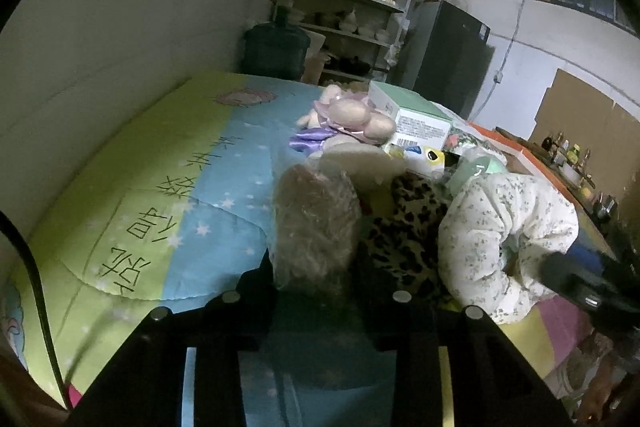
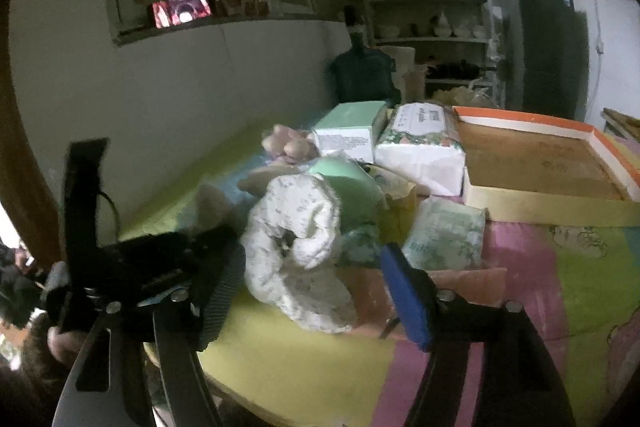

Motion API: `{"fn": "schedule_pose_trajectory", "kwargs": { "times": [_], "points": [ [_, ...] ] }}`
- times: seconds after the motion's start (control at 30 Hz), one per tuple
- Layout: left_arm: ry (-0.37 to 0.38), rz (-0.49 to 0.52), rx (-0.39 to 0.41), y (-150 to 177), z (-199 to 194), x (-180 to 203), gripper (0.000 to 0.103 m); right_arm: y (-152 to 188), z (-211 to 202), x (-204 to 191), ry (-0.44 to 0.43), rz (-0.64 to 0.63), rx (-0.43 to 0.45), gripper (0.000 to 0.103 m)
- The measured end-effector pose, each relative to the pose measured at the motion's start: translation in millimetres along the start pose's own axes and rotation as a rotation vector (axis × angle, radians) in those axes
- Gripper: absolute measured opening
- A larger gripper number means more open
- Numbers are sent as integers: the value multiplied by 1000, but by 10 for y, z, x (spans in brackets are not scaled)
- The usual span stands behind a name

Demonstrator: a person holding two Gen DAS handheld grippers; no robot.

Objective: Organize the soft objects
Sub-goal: 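Grasp the clear plastic bag with left gripper while right gripper grasps white floral fabric ring, then lift and carry both held items over the orange-rimmed cardboard tray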

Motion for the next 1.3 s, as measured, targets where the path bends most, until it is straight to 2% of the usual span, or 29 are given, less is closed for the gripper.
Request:
{"fn": "schedule_pose_trajectory", "kwargs": {
  "times": [0.07, 0.2, 0.43, 0.73, 1.3],
  "points": [
    [-7, -3, 12, -18, -42, -17, 35, 42, 55, 5, 27, -19, -29, 19],
    [-15, -2, 38, -93, -139, -37, 35, 63, 47, -9, 7, -17, -35, 12],
    [12, 26, 105, -305, -356, 68, 35, -155, -177, 11, 1, -5, 52, 10],
    [71, 98, 158, -557, -537, 467, 35, -425, -498, 158, 29, -36, 145, 10],
    [251, 199, 216, -949, -315, 1676, 35, -847, -1103, 1068, 212, -21, 279, 10]
  ]
}}
Point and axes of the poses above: each gripper's, at about its wrist camera, not at the fingertips, and z roughly the way its jaws point, x to its right, y to its underside, the point moved 6 cm from there along z, roughly the way its jaws point, and after that the axes turned 12 degrees about x, right-handed, at the moved point
